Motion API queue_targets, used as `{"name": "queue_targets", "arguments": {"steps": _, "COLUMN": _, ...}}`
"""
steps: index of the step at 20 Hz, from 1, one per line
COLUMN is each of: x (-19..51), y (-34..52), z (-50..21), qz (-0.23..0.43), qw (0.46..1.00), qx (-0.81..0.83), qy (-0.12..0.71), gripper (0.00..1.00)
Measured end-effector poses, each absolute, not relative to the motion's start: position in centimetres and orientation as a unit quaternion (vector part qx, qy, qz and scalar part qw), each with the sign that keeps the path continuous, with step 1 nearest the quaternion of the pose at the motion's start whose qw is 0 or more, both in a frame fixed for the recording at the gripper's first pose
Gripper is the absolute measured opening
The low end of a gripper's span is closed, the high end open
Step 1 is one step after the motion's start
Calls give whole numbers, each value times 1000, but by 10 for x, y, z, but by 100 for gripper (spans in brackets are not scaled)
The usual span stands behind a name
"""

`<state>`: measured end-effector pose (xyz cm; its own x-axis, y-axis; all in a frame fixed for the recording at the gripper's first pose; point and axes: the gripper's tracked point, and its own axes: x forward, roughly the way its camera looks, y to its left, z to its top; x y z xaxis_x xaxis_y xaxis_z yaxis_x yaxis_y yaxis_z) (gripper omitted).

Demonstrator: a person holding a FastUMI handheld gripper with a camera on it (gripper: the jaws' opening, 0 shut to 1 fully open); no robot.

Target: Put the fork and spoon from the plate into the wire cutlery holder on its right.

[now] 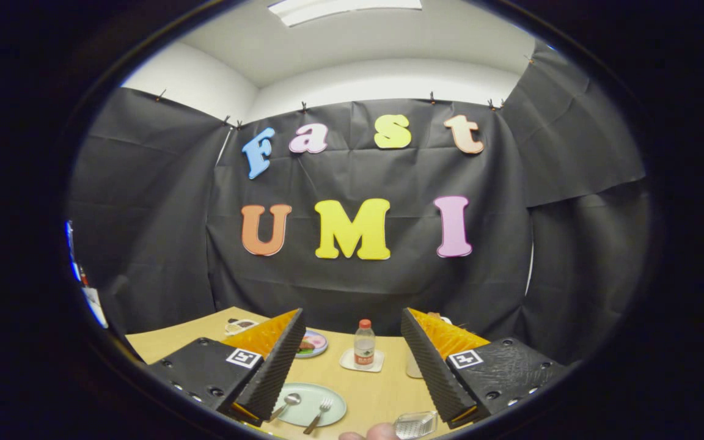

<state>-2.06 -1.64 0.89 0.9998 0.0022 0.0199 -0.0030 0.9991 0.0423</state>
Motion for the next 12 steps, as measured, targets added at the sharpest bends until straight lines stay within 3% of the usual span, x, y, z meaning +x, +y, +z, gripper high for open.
{"name": "queue_targets", "arguments": {"steps": 8, "x": -40, "y": -9, "z": -6, "qz": -9, "qw": 1000, "qx": 14, "qy": 20, "gripper": 95}}
{"name": "queue_targets", "arguments": {"steps": 12, "x": -42, "y": -2, "z": -51, "qz": -19, "qw": 996, "qx": 20, "qy": 81, "gripper": 95}}
